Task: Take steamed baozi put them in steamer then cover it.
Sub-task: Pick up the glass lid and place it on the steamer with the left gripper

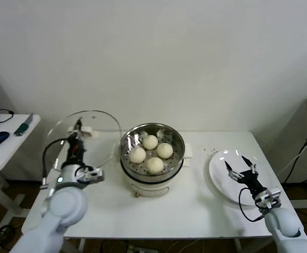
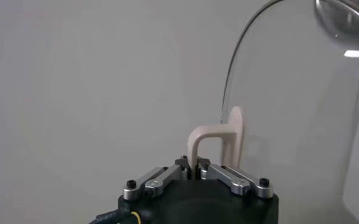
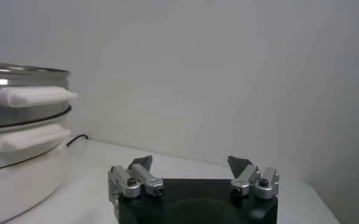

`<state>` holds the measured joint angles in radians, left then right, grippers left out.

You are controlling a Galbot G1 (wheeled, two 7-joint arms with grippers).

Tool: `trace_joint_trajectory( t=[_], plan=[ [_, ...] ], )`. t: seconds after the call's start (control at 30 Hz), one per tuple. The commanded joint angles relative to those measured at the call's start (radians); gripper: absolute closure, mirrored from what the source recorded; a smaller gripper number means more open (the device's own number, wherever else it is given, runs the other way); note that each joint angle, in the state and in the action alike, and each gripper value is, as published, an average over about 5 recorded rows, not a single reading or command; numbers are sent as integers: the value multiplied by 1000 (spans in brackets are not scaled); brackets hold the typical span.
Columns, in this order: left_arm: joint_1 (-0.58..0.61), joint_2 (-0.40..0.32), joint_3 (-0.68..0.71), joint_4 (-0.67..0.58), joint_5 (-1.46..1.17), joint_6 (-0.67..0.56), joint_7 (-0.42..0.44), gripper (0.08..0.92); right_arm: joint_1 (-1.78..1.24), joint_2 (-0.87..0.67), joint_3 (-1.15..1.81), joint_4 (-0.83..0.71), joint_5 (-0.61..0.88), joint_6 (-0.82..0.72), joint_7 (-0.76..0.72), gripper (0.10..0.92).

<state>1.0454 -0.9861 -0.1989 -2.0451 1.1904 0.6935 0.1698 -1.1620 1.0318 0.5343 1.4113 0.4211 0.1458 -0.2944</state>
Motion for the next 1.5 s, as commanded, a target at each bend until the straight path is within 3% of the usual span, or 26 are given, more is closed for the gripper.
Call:
trace_joint_trajectory(
  t=[0.03, 0.37, 0.53, 1.0, 1.5],
  plan=[
    [-213, -143, 306, 87, 120, 92, 135, 850, 37, 2, -7, -35, -10, 3, -1, 203],
    [-208, -401, 314, 242, 221, 92, 106, 850, 17, -6, 21, -38, -17, -1, -28, 203],
    [-230, -481, 344, 303, 251, 92, 95, 850, 11, -1, 34, -41, -23, 1, -30, 203],
    [-241, -532, 363, 388, 235, 92, 74, 850, -4, -2, 65, -63, -27, 14, -43, 203],
    [-247, -475, 359, 405, 265, 91, 94, 850, 3, 3, 58, -62, -37, 14, -45, 203]
  ],
)
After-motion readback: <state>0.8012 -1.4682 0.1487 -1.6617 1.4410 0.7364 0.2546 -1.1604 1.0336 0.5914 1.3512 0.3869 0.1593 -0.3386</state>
